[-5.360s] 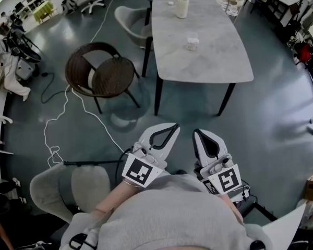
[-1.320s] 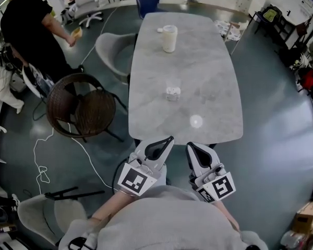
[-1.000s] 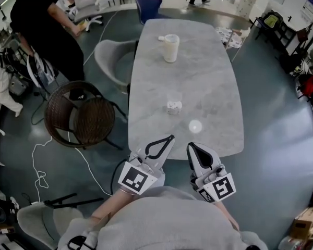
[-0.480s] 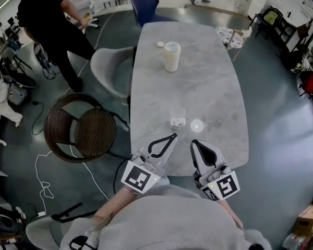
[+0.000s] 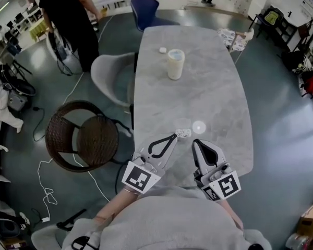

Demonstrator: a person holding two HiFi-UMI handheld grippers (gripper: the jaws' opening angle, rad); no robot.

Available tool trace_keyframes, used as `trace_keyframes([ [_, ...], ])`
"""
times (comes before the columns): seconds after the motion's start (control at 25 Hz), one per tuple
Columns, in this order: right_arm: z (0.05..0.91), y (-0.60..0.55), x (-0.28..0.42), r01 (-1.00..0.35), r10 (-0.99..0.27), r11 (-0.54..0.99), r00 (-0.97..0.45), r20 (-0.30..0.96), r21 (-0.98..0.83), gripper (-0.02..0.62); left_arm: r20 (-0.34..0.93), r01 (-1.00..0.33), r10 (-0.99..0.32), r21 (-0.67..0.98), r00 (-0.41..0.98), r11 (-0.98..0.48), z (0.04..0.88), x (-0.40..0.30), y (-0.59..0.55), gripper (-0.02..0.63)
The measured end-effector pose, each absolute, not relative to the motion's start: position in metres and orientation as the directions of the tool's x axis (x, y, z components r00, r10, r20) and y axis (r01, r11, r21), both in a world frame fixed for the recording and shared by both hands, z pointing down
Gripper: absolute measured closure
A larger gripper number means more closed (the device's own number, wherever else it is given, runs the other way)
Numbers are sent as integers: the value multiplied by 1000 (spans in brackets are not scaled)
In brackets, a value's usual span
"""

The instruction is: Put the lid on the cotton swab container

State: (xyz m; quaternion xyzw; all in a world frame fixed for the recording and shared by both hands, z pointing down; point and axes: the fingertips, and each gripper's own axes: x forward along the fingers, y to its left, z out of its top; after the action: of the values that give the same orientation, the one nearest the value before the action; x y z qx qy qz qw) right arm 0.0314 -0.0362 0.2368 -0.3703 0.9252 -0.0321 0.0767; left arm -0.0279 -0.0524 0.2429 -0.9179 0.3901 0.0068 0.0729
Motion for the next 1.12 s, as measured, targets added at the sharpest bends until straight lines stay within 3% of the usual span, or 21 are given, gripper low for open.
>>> trace_keyframes([
  [0.8, 227, -62, 31, -616, -622, 783, -776, -106, -89, 595, -88, -775, -770, -83, 632, -626, 233, -28, -76, 607],
  [1.12, 230, -70, 43, -610, -618, 786, -782, -85, -101, 594, -14, -796, -796, -39, 605, -604, 249, -30, -79, 607],
])
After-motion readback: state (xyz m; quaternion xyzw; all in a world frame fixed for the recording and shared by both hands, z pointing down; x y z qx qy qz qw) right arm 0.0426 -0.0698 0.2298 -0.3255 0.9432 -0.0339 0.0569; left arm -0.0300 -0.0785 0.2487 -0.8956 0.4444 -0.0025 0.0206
